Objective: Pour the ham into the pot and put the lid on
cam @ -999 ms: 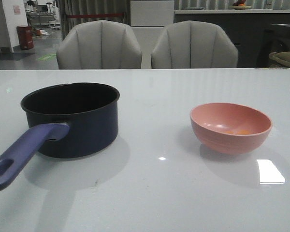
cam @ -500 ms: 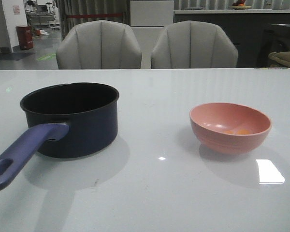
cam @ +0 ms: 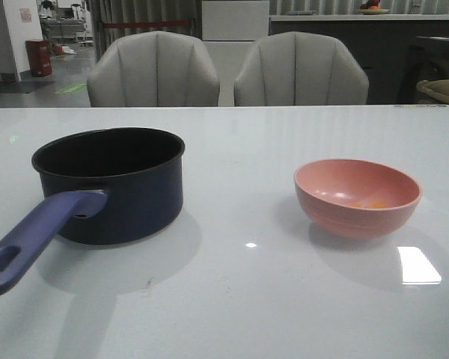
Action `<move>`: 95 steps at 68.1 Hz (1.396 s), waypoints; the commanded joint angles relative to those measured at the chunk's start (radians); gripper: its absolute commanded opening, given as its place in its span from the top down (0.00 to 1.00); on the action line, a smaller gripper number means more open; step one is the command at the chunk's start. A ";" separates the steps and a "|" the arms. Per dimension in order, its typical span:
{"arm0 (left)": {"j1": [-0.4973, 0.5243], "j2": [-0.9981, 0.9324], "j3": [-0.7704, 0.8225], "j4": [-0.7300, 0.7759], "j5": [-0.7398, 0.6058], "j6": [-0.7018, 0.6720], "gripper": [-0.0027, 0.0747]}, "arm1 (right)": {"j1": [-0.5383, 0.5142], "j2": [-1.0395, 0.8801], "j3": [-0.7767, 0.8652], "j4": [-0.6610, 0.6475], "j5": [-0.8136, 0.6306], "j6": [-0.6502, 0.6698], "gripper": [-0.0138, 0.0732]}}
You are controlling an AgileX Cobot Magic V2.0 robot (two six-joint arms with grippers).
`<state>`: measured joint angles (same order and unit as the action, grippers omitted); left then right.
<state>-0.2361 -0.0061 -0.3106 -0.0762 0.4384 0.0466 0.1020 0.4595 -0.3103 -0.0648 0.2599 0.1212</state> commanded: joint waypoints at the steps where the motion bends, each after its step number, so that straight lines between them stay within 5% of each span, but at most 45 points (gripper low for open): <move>1: -0.007 -0.016 -0.025 -0.008 -0.084 -0.004 0.16 | -0.004 0.114 -0.084 0.016 -0.068 -0.001 0.37; 9: -0.007 -0.016 -0.025 -0.008 -0.084 -0.004 0.16 | 0.010 0.275 -0.162 0.035 -0.071 -0.001 0.28; 40: -0.007 -0.016 -0.025 -0.008 -0.084 -0.004 0.16 | 0.094 0.907 -0.506 0.065 -0.082 0.000 0.28; 69: -0.007 -0.016 -0.025 -0.008 -0.084 -0.004 0.16 | 0.093 1.217 -0.655 0.065 -0.090 0.000 0.29; 88: -0.007 -0.016 -0.025 -0.008 -0.084 -0.004 0.16 | 0.093 1.251 -0.676 0.065 -0.099 0.000 0.66; 95: -0.007 -0.016 -0.025 -0.008 -0.084 -0.004 0.16 | 0.093 1.251 -0.676 0.065 -0.090 0.000 0.69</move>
<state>-0.2361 -0.0061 -0.3106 -0.0762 0.4384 0.0466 0.1956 1.7518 -0.9552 0.0000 0.2152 0.1246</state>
